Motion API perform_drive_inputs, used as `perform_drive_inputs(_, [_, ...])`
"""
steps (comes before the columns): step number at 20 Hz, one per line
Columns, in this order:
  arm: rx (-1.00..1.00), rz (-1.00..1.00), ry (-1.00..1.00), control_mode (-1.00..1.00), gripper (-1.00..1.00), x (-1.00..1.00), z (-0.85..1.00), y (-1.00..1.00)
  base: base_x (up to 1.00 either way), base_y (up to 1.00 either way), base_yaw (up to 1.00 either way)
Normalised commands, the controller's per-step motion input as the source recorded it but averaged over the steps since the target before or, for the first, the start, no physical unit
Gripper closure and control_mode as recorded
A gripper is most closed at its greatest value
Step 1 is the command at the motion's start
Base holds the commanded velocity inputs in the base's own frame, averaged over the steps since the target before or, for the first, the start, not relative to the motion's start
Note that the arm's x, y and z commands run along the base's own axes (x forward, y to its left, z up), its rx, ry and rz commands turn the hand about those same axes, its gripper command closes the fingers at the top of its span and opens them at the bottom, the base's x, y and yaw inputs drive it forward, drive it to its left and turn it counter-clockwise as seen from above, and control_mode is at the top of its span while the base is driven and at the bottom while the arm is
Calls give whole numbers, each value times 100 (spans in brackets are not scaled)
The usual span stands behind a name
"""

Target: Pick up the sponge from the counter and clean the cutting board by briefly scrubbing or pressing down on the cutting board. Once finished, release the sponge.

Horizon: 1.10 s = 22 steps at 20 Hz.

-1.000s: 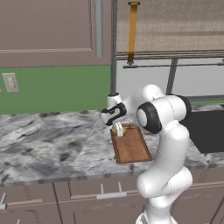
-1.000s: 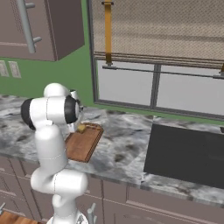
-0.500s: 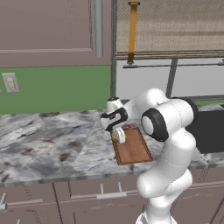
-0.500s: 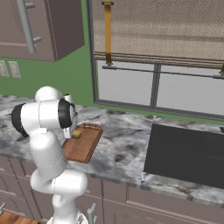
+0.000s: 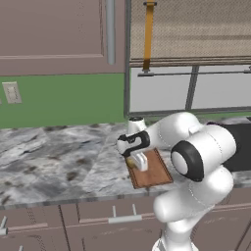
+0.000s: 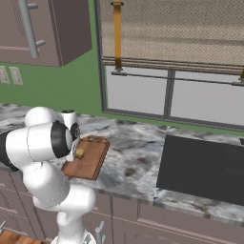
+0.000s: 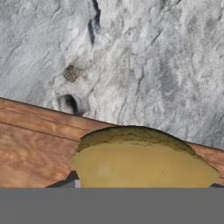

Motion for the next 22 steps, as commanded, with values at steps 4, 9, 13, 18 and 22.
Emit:
perform_drive_inputs(4, [5,9,4,-100,100,-86,-17,0,0,0,0])
perform_drive_inputs(9, [0,8,13,-100,100,-85,-11,0,0,0,0])
perform_drive_inputs(13, [0,7,9,-100,100,-87,-23,0,0,0,0])
perform_drive_inputs(18, [0,7,4,-100,100,-88,-29,0,0,0,0])
perform_drive_inputs(22, [0,2,0,-100,100,-51,11,0,0,0,0])
